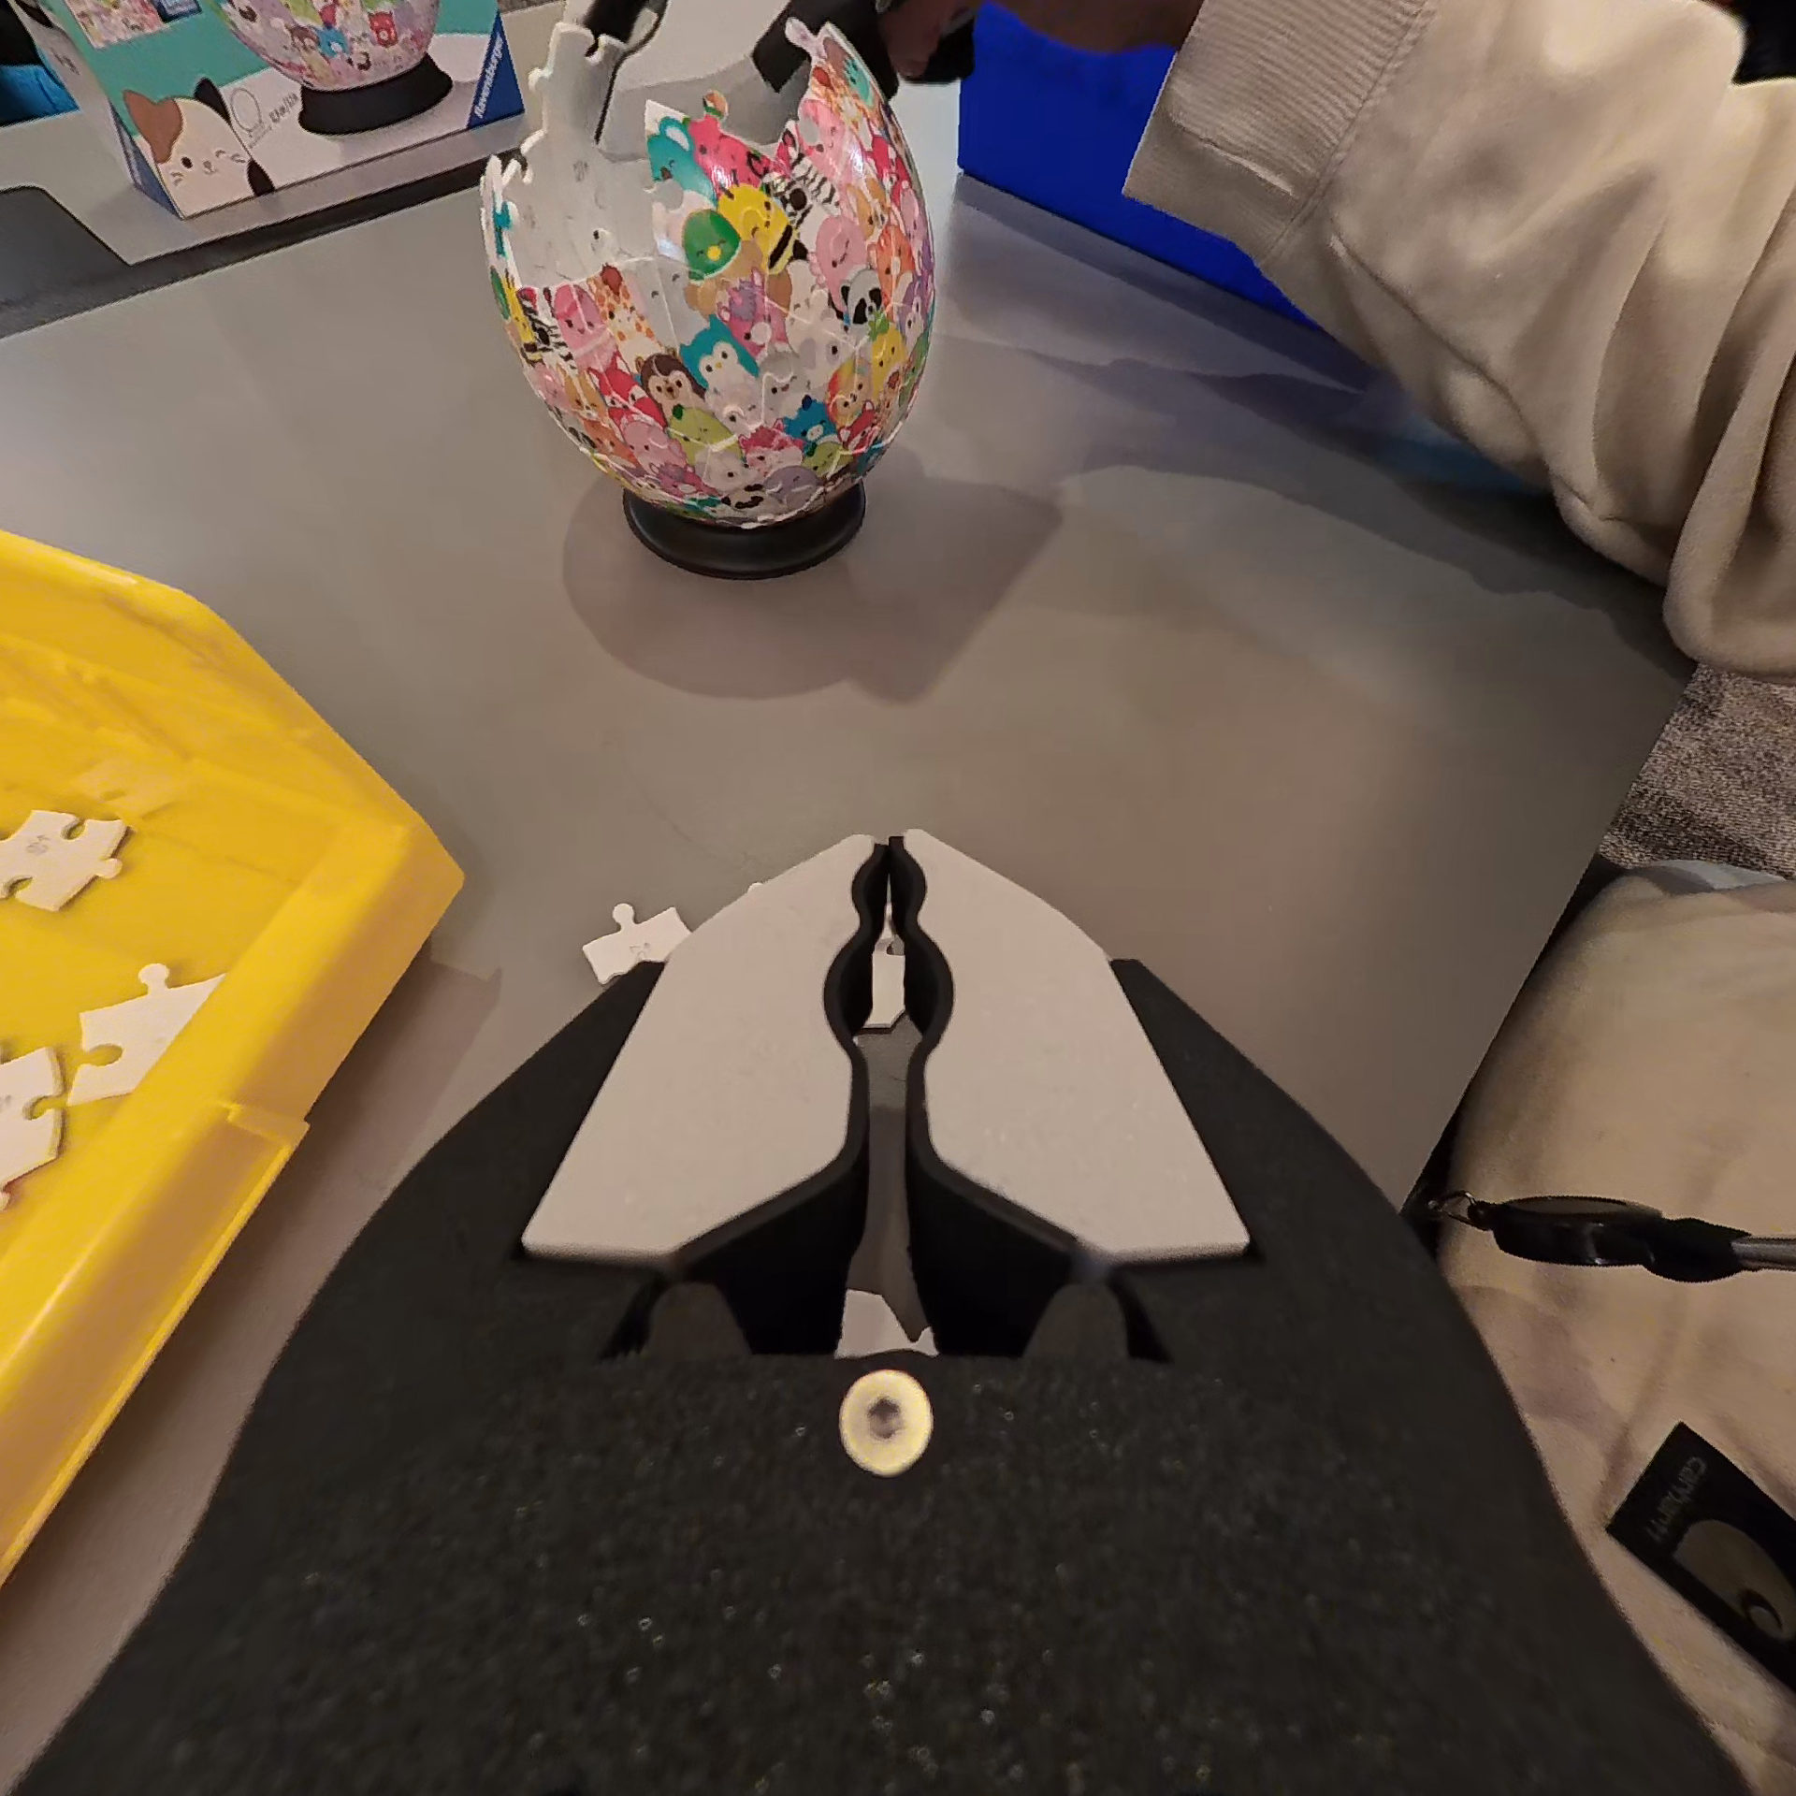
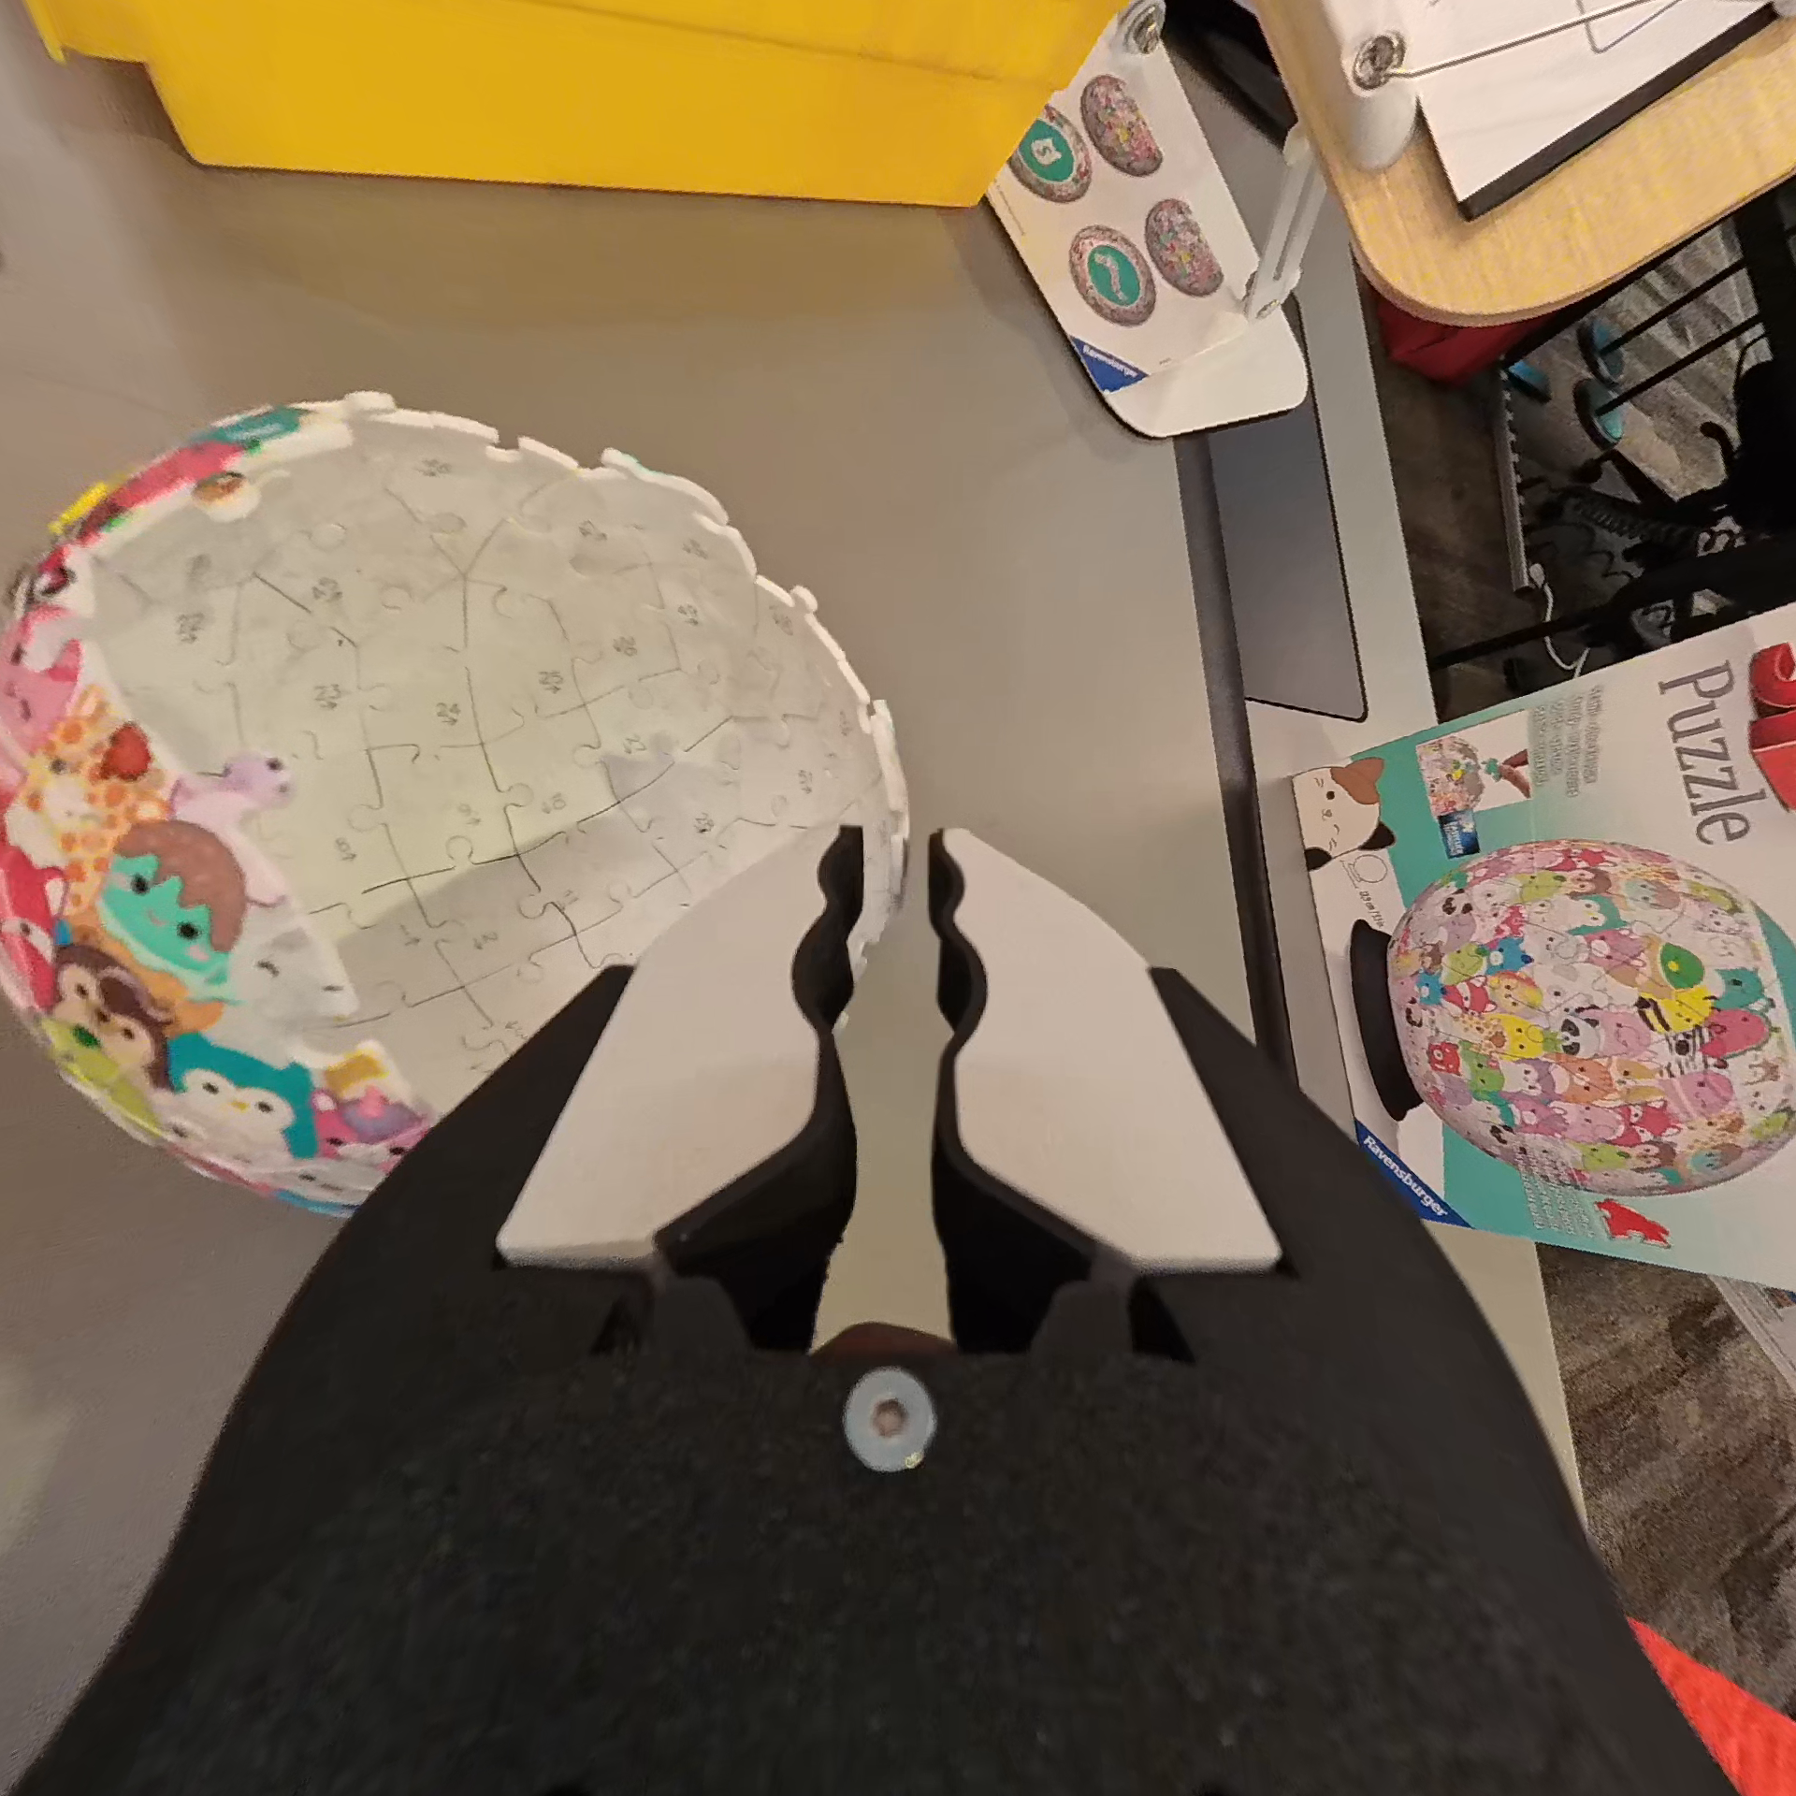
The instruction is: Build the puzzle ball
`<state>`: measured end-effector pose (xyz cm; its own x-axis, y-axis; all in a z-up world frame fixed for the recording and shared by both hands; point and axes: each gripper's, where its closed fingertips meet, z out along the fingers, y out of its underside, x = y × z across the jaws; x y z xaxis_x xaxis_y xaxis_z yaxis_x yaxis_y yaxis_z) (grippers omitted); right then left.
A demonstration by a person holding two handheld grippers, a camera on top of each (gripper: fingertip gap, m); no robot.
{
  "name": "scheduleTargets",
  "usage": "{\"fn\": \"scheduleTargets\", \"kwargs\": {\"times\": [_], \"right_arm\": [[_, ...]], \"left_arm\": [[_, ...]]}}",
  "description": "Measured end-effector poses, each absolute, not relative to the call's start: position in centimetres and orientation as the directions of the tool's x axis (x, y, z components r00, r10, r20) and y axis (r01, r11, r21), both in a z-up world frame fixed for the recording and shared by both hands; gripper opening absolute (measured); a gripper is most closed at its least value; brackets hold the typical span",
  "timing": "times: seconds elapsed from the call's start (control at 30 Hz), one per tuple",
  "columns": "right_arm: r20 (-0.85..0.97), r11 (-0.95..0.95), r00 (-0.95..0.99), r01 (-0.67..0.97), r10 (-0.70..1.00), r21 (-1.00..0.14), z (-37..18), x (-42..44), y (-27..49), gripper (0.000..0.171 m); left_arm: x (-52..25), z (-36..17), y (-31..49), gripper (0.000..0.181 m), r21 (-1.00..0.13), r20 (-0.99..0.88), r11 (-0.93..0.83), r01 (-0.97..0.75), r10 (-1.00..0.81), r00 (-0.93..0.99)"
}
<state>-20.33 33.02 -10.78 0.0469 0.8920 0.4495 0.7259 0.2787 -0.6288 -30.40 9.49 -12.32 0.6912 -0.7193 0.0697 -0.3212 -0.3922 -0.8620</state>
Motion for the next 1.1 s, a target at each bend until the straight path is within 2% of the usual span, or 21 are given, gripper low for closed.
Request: {"fn": "scheduleTargets", "kwargs": {"times": [0.2, 0.3, 0.4, 0.53, 0.63, 0.73, 0.8, 0.87, 1.0, 1.1], "right_arm": [[0.466, 0.285, 0.041, 0.742, 0.884, -0.607, -10.1, -19.7, 32.9, 0.01], [0.454, 0.253, 0.086, 0.733, 0.887, -0.631, -8.9, -18.5, 32.5, 0.019], [0.463, 0.248, 0.128, 0.704, 0.877, -0.665, -6.5, -17.5, 31.6, 0.02], [0.462, 0.224, 0.196, 0.674, 0.865, -0.704, -2.8, -16.2, 29.6, 0.021], [0.421, 0.136, 0.307, 0.648, 0.853, -0.749, -2.1, -14.4, 27.2, 0.027], [0.187, -0.003, 0.402, 0.427, 0.896, -0.904, -3.2, -14.5, 21.9, 0.027], [0.068, -0.075, 0.433, 0.305, 0.899, -0.949, -5.1, -14.4, 17.9, 0.029], [0.025, -0.111, 0.477, 0.254, 0.878, -0.961, -7.3, -14.0, 14.5, 0.032], [-0.062, -0.194, 0.495, 0.218, 0.866, -0.957, -10.5, -13.3, 8.5, 0.032], [-0.052, -0.201, 0.512, 0.241, 0.858, -0.95, -11.4, -12.7, 6.6, 0.031]], "left_arm": [[-30.5, -12.5, 9.5, 0.0, -0.858, 0.065, -0.394, -0.328, -0.718, 0.693], [-30.6, -12.0, 9.6, 0.0, -0.87, 0.065, -0.384, -0.309, -0.711, 0.701], [-31.3, -10.8, 9.8, 0.0, -0.9, 0.055, -0.346, -0.265, -0.693, 0.719], [-31.8, -9.2, 9.3, 0.012, -0.933, 0.065, -0.3, -0.2, -0.687, 0.724], [-31.9, -8.5, 8.5, 0.022, -0.946, 0.018, -0.248, -0.208, -0.682, 0.731], [-31.8, -7.9, 7.2, 0.027, -0.962, -0.019, -0.188, -0.2, -0.683, 0.731], [-32.1, -7.5, 6.5, 0.037, -0.968, -0.029, -0.166, -0.191, -0.677, 0.735], [-32.7, -7.2, 6.2, 0.05, -0.968, -0.022, -0.173, -0.183, -0.664, 0.748], [-35.3, -9.5, 5.8, 0.039, -0.917, -0.014, -0.292, -0.272, -0.659, 0.752], [-37.4, -13.1, 5.9, 0.046, -0.833, -0.073, -0.378, -0.404, -0.648, 0.758]]}}
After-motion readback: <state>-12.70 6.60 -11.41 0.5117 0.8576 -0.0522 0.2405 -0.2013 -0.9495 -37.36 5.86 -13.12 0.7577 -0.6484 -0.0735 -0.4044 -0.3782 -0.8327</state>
